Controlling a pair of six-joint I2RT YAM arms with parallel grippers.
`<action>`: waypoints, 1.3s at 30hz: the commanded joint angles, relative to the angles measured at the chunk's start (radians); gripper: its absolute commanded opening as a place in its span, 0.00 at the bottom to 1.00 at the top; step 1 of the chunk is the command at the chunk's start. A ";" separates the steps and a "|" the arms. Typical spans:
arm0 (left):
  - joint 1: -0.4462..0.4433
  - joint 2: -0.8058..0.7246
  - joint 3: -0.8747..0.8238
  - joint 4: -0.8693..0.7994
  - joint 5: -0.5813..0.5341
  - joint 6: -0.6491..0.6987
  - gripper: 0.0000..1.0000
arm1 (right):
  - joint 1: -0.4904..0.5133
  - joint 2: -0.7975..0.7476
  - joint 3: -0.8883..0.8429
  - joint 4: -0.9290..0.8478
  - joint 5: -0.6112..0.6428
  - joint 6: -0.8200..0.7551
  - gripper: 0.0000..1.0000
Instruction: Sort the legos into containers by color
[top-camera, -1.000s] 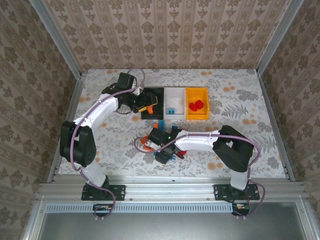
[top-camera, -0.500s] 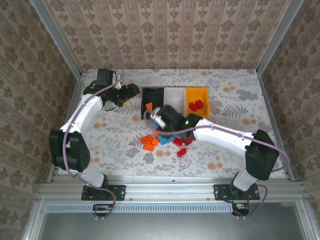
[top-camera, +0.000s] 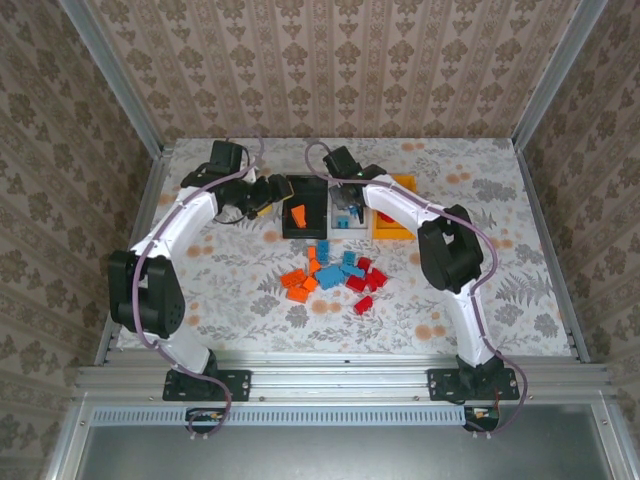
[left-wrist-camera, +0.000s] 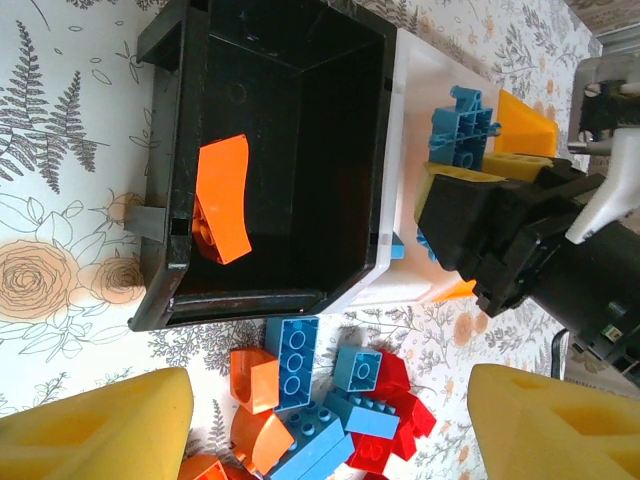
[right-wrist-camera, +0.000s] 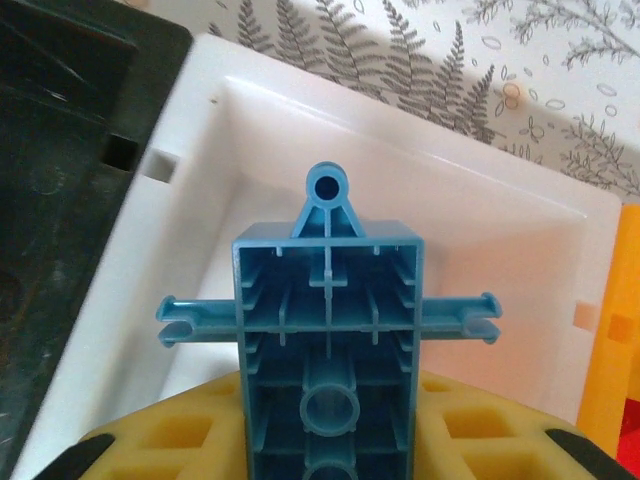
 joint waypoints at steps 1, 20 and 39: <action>-0.008 0.011 0.002 -0.007 0.014 -0.002 0.75 | 0.015 0.002 0.048 -0.065 -0.031 0.028 0.42; -0.243 0.000 -0.020 -0.145 -0.240 0.054 0.64 | 0.065 -0.755 -0.722 0.232 0.025 0.215 0.54; -0.393 0.231 0.030 -0.153 -0.495 0.054 0.51 | 0.048 -1.155 -1.200 0.232 -0.004 0.278 0.53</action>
